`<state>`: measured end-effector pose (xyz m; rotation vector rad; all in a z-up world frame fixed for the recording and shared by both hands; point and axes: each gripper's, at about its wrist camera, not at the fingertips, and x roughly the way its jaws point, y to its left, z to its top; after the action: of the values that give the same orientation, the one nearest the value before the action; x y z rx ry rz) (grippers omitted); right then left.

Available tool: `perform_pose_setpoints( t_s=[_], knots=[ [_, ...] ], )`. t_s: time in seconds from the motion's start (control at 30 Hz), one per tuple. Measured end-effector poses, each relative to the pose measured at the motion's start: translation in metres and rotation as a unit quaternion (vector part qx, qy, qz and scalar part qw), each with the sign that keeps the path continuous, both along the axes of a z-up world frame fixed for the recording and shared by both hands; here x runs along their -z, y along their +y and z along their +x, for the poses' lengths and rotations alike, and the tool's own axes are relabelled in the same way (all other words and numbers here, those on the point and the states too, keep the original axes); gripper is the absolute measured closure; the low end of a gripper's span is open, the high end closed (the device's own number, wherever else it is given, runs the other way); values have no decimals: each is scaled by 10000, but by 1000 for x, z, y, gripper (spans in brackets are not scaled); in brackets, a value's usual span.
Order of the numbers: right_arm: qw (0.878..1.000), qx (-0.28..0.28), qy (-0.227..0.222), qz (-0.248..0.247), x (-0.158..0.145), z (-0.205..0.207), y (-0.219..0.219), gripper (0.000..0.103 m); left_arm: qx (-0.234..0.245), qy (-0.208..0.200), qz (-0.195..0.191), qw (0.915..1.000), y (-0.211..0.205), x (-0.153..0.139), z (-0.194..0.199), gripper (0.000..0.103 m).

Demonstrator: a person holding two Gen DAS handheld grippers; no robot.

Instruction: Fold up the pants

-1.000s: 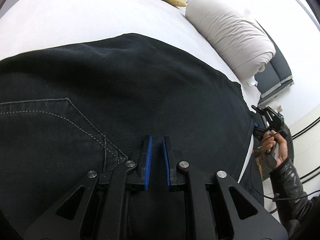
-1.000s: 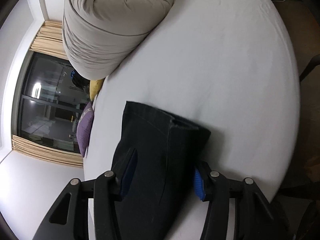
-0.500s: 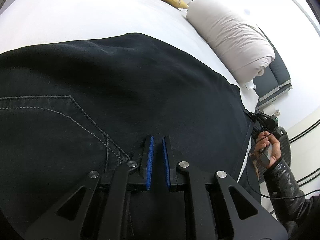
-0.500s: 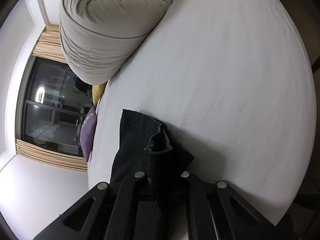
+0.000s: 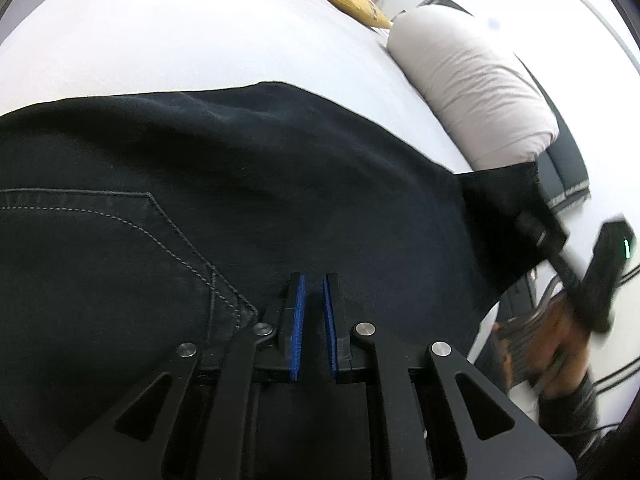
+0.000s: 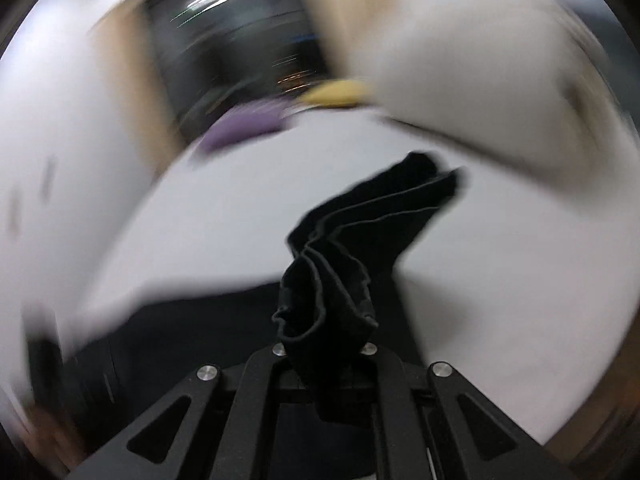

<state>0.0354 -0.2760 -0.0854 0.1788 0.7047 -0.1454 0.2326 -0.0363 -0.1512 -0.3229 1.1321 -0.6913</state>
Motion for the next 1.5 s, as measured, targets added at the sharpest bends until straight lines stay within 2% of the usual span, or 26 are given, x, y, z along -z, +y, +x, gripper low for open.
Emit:
perform_pose_setpoints(
  t_s=[0.03, 0.07, 0.17, 0.2, 0.23, 0.27, 0.33, 0.4, 0.53, 0.7, 0.77, 0.8, 0.83, 0.93, 1.03, 1.17, 1.33, 1.4, 1.5],
  knots=[
    [9968, -499, 241, -583, 12, 7, 40, 98, -11, 57, -104, 9999, 0, -2, 0, 94],
    [9907, -841, 463, -967, 29, 11, 70, 98, -16, 106, -185, 9998, 0, -3, 0, 94],
    [9694, -1378, 958, -1789, 71, 17, 120, 98, -18, 234, -373, 9990, 0, -7, 0, 85],
    [9647, -1371, 990, -2018, 80, 17, 129, 98, -31, 268, -449, 9986, 0, -6, 0, 71],
    [9633, -1319, 961, -2130, 83, 16, 133, 98, -82, 350, -554, 9978, 0, -5, 0, 45],
    [9633, -1304, 955, -2143, 83, 16, 133, 98, -157, 397, -642, 9970, 0, -5, 0, 35],
    [9629, -1267, 928, -2196, 81, 16, 131, 98, -269, 424, -820, 9954, -3, -7, 1, 21],
    [9594, -1268, 892, -2357, 79, 14, 133, 98, -236, 515, -839, 9949, -13, -9, 4, 19],
    [9542, -1247, 727, -2622, 69, 11, 147, 97, -118, 730, -1008, 9922, -34, -14, 19, 19],
    [9438, -1371, 485, -2970, 55, 9, 161, 97, 229, 1080, -775, 9909, -68, -10, 40, 21],
    [9410, -1435, 397, -3039, 49, 8, 163, 97, 373, 1096, -727, 9906, -77, -11, 46, 40],
    [9395, -1491, 355, -3064, 47, 7, 167, 97, 448, 1107, -659, 9907, -82, -11, 49, 67],
    [9389, -1523, 328, -3070, 45, 8, 169, 97, 516, 1129, -581, 9906, -84, -10, 52, 81],
    [9349, -1673, 279, -3116, 42, 7, 178, 97, 565, 940, -527, 9926, -82, -17, 56, 91],
    [9290, -1861, 175, -3196, 38, 5, 186, 97, 568, 696, -442, 9950, -68, -31, 58, 92],
    [9228, -2132, 17, -3208, 35, -1, 203, 97, 450, 579, -312, 9968, -45, -41, 60, 92],
    [9140, -2515, 94, -3182, 46, -1, 222, 97, 188, 671, -187, 9974, -27, -33, 53, 92],
    [9129, -2625, 177, -3120, 50, -4, 221, 97, 173, 816, -50, 9965, -17, -28, 48, 92],
    [9100, -2750, 301, -3089, 59, -1, 223, 97, 148, 814, 93, 9965, -19, -19, 48, 92]
  ],
)
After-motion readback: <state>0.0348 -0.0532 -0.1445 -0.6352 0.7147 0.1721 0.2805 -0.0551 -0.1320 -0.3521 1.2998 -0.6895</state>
